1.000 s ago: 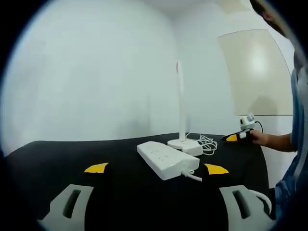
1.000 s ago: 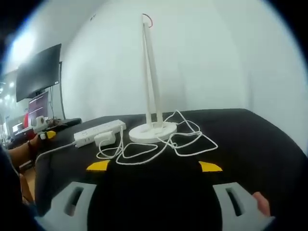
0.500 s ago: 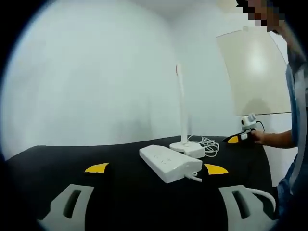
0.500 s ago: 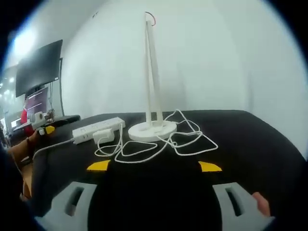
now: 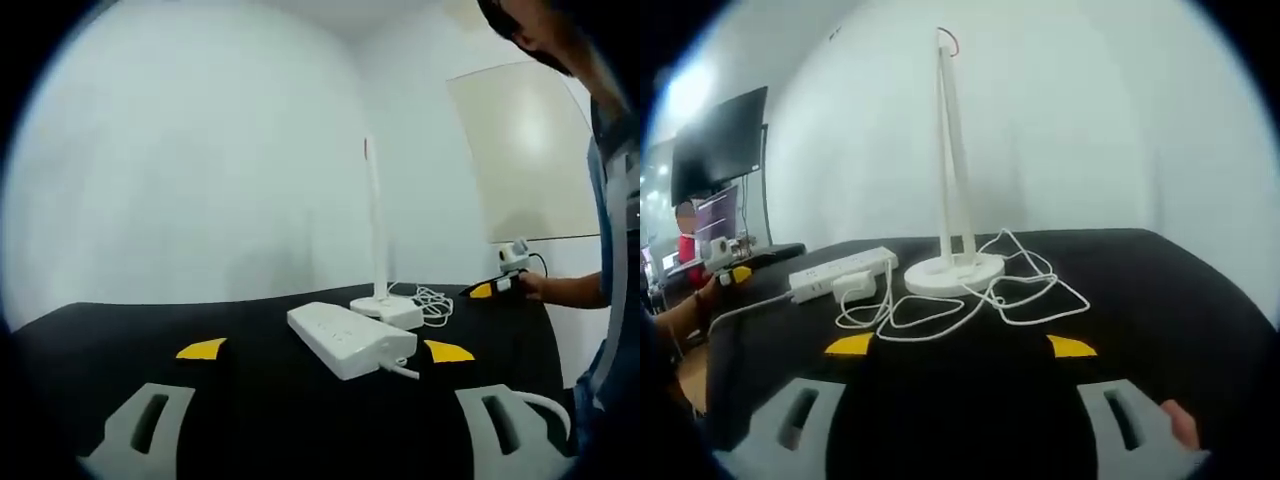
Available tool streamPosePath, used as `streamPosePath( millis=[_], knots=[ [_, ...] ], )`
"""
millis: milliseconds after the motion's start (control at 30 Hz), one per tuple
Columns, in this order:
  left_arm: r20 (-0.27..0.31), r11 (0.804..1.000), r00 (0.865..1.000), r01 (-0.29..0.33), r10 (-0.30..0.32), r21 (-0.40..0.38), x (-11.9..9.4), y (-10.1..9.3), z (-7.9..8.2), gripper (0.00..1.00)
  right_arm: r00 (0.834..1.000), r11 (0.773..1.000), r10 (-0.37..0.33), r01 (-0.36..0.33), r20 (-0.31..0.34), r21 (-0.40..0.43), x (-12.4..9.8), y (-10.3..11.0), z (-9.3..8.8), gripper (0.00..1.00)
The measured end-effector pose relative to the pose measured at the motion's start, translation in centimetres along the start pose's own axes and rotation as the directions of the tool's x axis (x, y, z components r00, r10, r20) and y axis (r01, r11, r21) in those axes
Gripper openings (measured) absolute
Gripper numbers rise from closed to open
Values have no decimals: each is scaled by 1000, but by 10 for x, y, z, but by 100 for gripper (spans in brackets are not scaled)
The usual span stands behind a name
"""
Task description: Insert the desk lamp plug into the socket, turn on the power strip switch, turn on the lamp switch, then turn off the lamp switch, turn off the power strip switch, and remove the plug from the socket.
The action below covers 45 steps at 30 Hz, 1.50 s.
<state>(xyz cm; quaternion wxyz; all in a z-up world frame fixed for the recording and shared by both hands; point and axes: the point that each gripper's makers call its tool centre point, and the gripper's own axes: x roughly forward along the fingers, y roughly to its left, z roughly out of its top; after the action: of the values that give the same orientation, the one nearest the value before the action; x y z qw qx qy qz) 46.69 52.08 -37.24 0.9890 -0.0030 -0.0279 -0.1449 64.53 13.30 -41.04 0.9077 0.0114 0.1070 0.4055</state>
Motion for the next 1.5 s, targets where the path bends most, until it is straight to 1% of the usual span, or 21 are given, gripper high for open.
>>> streamPosePath(
  millis=[300, 933, 1500],
  knots=[
    [-4, 1000, 1000, -2, 2, -2, -1, 0, -1, 73, 1000, 1000, -3, 3, -5, -2, 0, 2, -1, 65],
    [-25, 1000, 1000, -4, 4, 7, 1, 0, -6, 73, 1000, 1000, -4, 4, 16, 11, 0, 0, 2, 64],
    [-20, 1000, 1000, -11, 11, 5, 0, 2, -6, 72, 1000, 1000, -9, 9, 19, 13, -1, -2, 2, 63]
  ],
)
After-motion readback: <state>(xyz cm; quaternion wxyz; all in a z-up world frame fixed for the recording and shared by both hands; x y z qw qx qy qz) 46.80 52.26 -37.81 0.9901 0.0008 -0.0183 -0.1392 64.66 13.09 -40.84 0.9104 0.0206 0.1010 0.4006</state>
